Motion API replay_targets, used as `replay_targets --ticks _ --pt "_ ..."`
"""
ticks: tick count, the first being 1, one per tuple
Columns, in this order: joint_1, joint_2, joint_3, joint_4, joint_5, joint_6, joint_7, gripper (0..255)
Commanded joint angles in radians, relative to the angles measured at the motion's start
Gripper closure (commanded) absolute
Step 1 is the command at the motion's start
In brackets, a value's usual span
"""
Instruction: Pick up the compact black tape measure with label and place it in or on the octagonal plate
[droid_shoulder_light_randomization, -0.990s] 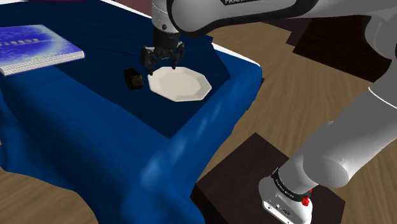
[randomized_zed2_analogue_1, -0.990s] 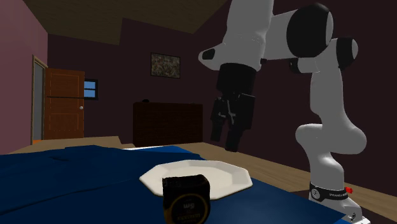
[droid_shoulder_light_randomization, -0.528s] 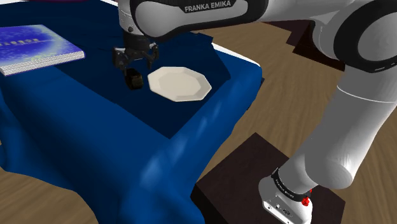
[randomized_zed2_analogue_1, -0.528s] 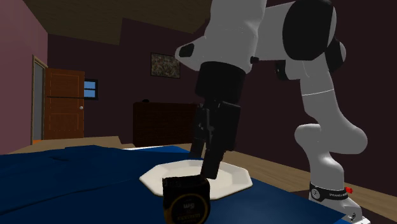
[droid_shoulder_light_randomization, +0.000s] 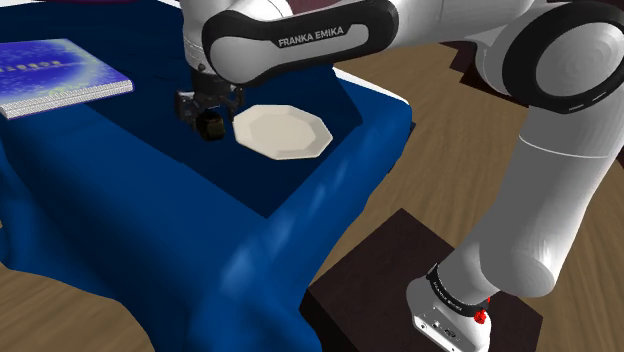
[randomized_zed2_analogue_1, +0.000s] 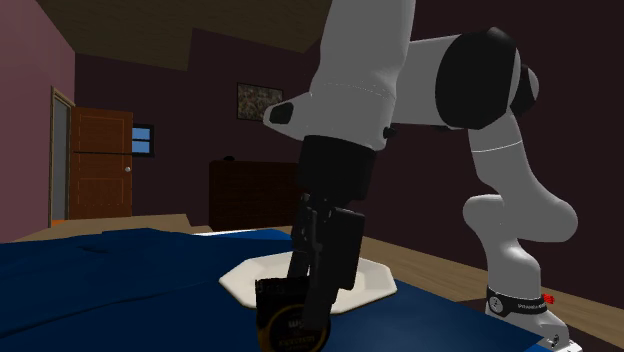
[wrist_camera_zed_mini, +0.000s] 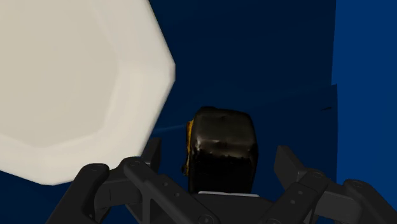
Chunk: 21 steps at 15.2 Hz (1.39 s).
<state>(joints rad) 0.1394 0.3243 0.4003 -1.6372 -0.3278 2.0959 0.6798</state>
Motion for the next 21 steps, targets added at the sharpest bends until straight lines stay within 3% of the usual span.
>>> replay_targets --ticks 1,7,8,17,21 --pt "0.001 0.006 -0.001 0.000 -0.003 0.006 0.002 0" --pt "0.001 0.006 -0.001 0.000 -0.003 0.006 0.002 0" --pt "0.001 0.006 -0.001 0.000 -0.003 0.006 0.002 255" --pt "0.001 0.006 -0.001 0.000 -0.003 0.006 0.002 255" --pt "0.001 -0.005 0.003 0.039 0.008 -0.042 -0.012 255"
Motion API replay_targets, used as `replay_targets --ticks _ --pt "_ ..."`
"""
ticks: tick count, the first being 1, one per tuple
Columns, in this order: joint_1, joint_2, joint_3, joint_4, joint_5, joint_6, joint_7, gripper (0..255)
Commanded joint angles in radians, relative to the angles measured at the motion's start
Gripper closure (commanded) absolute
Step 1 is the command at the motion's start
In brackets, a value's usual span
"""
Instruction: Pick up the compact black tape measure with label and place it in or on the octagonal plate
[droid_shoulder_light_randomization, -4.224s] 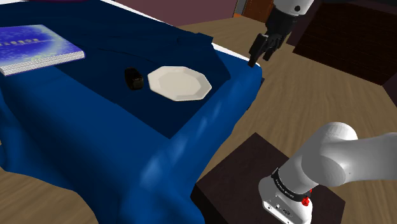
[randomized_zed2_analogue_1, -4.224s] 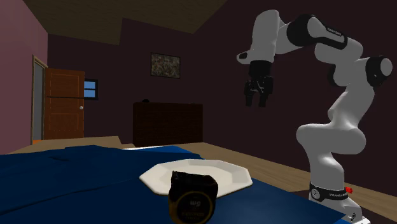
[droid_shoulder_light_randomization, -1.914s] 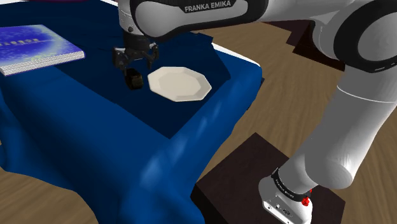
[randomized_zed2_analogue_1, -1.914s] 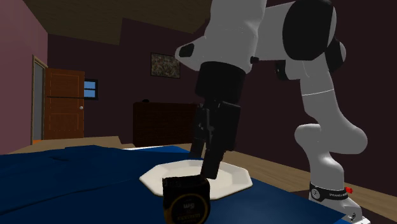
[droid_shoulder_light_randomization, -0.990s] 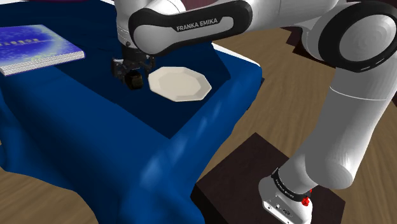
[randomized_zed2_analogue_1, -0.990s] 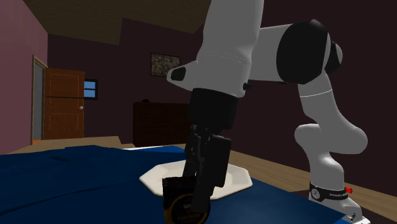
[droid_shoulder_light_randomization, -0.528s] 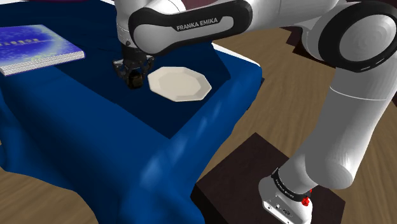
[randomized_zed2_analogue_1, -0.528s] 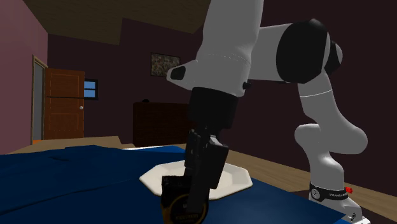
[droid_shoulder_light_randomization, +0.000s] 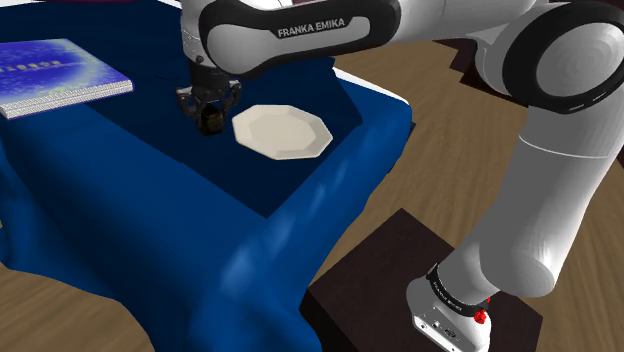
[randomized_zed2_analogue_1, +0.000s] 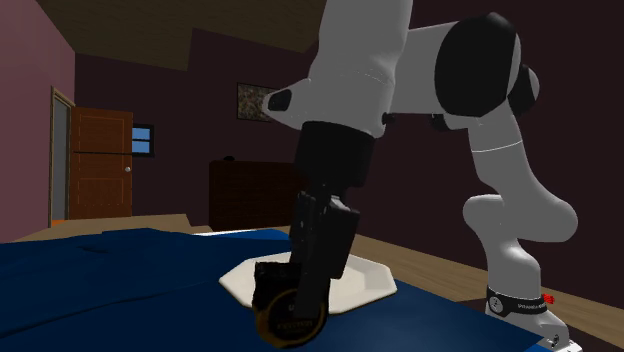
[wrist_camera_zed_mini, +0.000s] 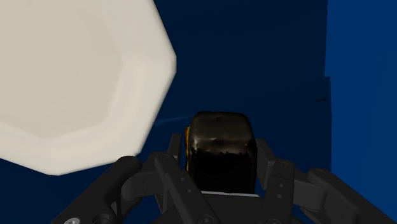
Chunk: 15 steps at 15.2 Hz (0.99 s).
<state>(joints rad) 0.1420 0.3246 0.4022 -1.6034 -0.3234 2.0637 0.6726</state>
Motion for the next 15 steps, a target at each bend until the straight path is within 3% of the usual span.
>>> replay_targets --ticks 1,12,15 --pt "-0.001 -0.008 0.002 0.015 0.006 -0.021 -0.007 255" --pt "0.008 -0.015 0.009 0.152 0.023 -0.162 -0.038 255" --pt "-0.036 -0.085 0.004 0.061 0.057 -0.128 -0.078 255"
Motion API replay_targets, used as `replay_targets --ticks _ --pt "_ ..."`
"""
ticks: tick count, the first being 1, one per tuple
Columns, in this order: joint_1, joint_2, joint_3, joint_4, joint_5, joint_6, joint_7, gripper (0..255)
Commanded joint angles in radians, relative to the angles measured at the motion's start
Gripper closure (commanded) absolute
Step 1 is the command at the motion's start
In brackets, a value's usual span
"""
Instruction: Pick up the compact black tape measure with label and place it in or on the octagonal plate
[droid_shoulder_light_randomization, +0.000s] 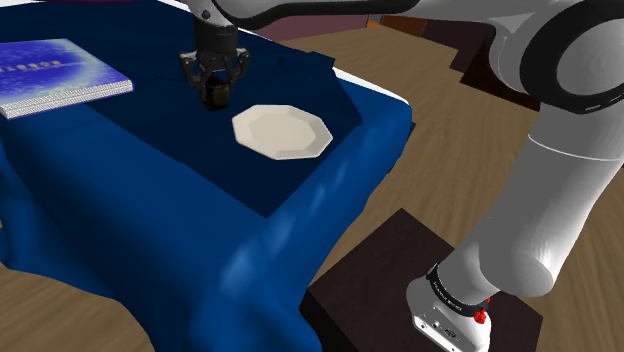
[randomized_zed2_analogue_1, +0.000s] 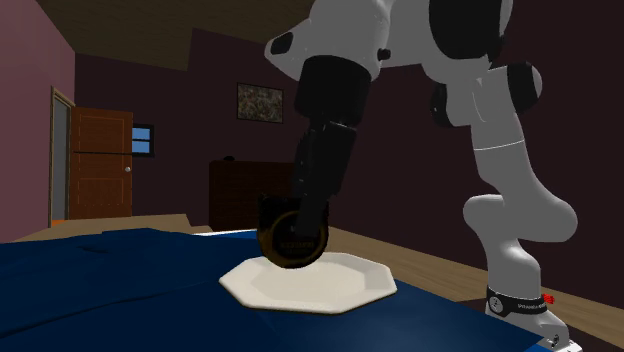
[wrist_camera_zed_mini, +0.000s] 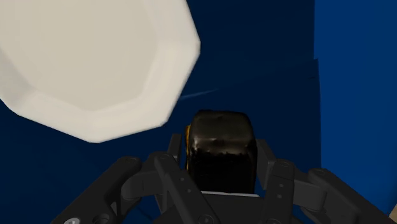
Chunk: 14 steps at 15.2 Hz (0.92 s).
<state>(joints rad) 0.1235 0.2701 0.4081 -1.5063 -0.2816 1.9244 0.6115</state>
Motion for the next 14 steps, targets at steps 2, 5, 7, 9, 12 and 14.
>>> replay_targets --ticks 2,5,7,9,12,14 --pt "-0.057 -0.096 -0.010 -0.118 0.049 0.041 -0.062 255" --pt "-0.107 -0.186 -0.032 -0.227 0.099 0.078 -0.135 255" --pt "-0.135 -0.241 -0.051 -0.291 0.130 0.098 -0.187 255" --pt "-0.159 -0.292 -0.073 -0.348 0.158 0.114 -0.240 255" --pt "-0.197 -0.376 -0.121 -0.440 0.203 0.136 -0.340 255" --pt "-0.196 -0.374 -0.122 -0.464 0.201 0.163 -0.336 255"
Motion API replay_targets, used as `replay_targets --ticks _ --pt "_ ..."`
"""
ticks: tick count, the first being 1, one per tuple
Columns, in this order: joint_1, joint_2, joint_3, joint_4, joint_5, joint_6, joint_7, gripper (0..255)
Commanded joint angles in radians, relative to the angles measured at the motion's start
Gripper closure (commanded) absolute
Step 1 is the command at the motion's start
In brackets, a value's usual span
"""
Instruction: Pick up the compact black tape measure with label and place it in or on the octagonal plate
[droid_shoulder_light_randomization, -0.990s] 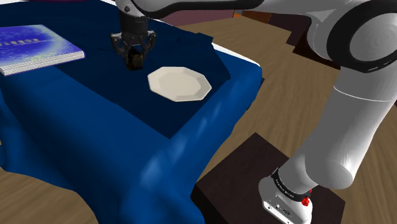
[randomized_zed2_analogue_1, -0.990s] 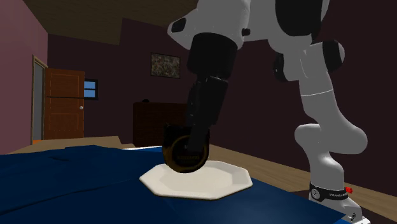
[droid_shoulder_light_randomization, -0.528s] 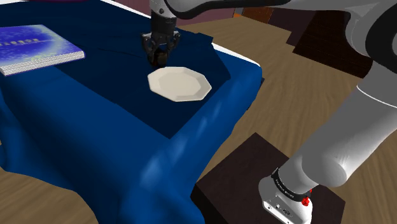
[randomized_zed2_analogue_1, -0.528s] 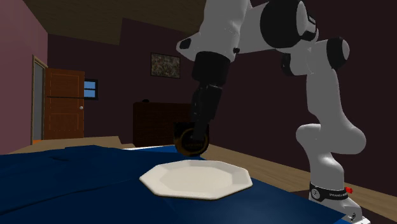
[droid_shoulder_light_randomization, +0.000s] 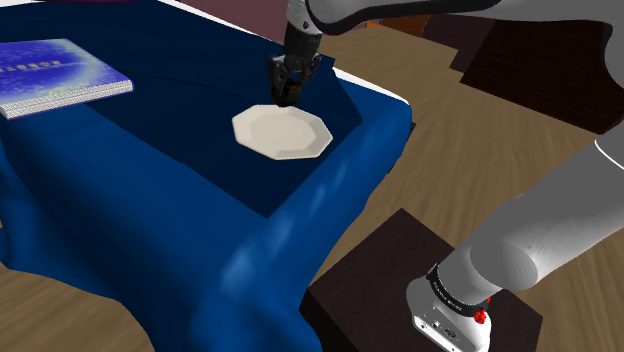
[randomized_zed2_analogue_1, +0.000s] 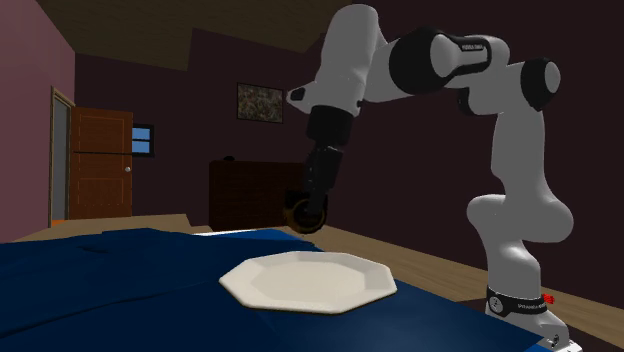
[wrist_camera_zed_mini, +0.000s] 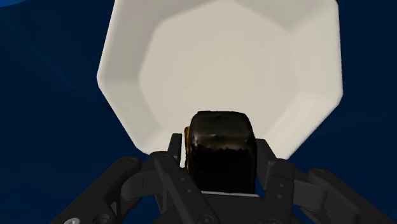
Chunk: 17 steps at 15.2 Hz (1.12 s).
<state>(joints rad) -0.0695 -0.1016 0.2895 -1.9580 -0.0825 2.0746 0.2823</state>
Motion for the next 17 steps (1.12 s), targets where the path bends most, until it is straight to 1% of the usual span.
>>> replay_targets --ticks 1,12,17 --pt "-0.002 0.000 -0.003 -0.024 0.000 0.026 -0.006 255" --pt "-0.003 0.032 0.000 -0.138 -0.020 0.170 0.019 255" --pt "-0.003 0.034 0.000 -0.143 -0.021 0.176 0.020 255"
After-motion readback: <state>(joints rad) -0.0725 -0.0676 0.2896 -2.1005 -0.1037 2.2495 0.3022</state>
